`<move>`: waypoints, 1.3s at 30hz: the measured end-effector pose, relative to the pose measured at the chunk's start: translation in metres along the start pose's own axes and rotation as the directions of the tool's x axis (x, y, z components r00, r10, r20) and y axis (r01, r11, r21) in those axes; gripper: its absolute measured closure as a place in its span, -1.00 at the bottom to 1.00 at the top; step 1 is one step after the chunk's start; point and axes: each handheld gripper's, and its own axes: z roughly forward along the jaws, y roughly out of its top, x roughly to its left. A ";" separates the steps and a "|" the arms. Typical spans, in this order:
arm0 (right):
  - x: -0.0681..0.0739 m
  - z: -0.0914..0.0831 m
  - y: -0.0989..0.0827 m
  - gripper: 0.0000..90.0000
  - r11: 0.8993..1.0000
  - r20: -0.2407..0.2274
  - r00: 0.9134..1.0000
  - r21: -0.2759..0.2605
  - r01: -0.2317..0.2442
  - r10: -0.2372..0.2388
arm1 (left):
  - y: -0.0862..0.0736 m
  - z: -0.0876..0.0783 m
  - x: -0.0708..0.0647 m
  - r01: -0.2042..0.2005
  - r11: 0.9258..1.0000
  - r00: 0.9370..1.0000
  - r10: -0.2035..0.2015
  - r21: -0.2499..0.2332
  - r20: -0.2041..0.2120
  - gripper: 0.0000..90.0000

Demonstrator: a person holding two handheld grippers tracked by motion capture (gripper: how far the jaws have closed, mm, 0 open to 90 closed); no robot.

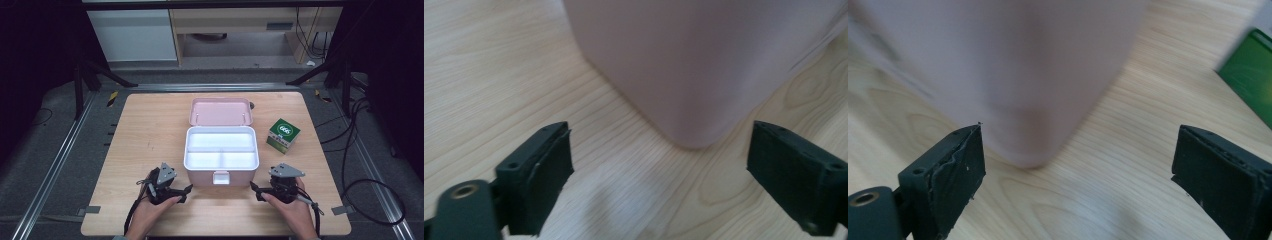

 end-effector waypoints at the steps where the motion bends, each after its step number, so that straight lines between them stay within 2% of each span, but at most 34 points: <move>1: 0.000 0.000 0.000 -0.84 1.000 0.000 1.000 0.000 0.000 0.000 | 0.000 0.000 0.000 0.000 1.000 1.000 0.000 0.000 0.000 -0.72; 5: 0.011 0.009 0.004 -0.79 0.999 -0.052 0.998 -0.009 0.034 -0.035 | 0.008 0.002 -0.012 -0.045 0.998 0.999 0.046 -0.041 0.020 -0.61; 9: 0.017 0.013 0.007 -0.70 0.998 -0.066 0.995 -0.019 0.067 -0.068 | 0.011 0.003 -0.014 -0.044 0.997 0.998 0.047 -0.067 0.048 -0.49; 12: 0.021 0.014 0.010 -0.62 0.997 -0.079 0.994 -0.030 0.069 -0.072 | 0.012 0.004 -0.014 -0.049 0.996 0.998 0.052 -0.071 0.046 -0.42; 14: 0.024 0.014 0.011 -0.63 0.997 -0.082 0.994 -0.031 0.076 -0.078 | 0.013 0.005 -0.010 -0.025 0.996 0.998 0.030 -0.082 0.056 -0.39; 17: 0.025 0.014 0.011 -0.62 0.996 -0.075 0.994 -0.029 0.082 -0.084 | 0.014 0.005 -0.007 -0.006 0.996 0.997 0.012 -0.084 0.074 -0.37; 21: 0.024 0.013 0.011 -0.58 0.997 -0.072 0.994 -0.027 0.075 -0.077 | 0.016 0.007 -0.008 -0.009 0.997 0.998 0.014 -0.081 0.067 -0.38; 30: 0.016 0.007 0.008 -0.50 0.998 -0.035 0.998 -0.020 0.060 -0.061 | 0.025 0.015 -0.017 -0.051 0.997 0.997 0.055 -0.064 0.055 -0.37; 39: 0.013 0.007 0.008 -0.50 0.999 -0.026 0.998 -0.021 0.049 -0.050 | 0.025 0.016 -0.020 -0.060 0.996 0.997 0.063 -0.065 0.047 -0.36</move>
